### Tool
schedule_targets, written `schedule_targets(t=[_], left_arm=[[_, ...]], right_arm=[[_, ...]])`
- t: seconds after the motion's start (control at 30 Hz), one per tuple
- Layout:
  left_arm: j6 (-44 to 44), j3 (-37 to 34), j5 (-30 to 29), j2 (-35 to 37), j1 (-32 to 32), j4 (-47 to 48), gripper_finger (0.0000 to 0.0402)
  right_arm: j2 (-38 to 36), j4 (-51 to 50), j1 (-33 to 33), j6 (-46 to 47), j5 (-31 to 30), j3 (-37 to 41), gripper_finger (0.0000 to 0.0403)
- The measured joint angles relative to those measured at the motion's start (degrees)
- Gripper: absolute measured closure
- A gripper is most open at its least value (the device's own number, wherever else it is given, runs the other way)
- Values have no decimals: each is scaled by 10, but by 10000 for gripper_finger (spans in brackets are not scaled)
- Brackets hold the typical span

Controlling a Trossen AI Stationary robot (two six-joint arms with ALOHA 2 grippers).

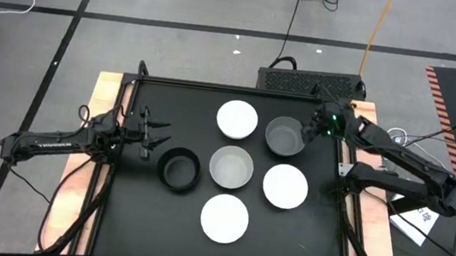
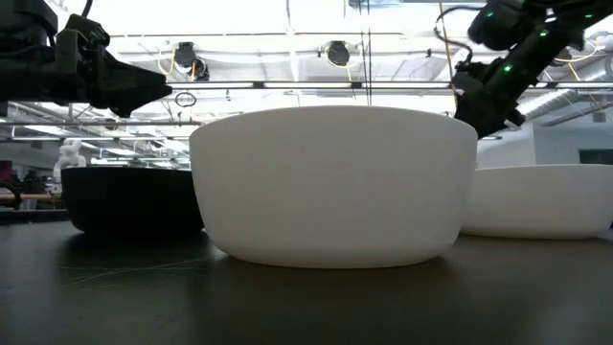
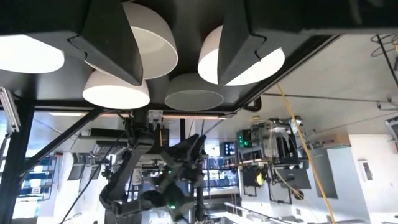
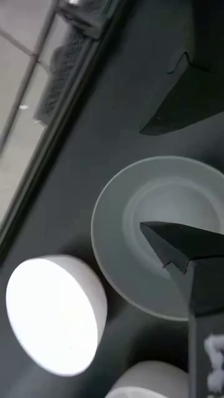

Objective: Nest bowls inside each other
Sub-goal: Stack the gray bowl on top of the light gray bowl

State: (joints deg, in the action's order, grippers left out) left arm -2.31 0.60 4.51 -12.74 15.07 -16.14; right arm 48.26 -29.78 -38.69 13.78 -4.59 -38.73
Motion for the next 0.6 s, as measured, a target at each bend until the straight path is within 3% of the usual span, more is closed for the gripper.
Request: schedule_targets(t=[0.33,0.6], left_arm=[[-4,0,0,0,0,15,190],[-5,0,1,0,0,28,190]], right_arm=[[120,-105,-63,-37,78,-115,170],[178,-147,-99,-74,125,-149,170]])
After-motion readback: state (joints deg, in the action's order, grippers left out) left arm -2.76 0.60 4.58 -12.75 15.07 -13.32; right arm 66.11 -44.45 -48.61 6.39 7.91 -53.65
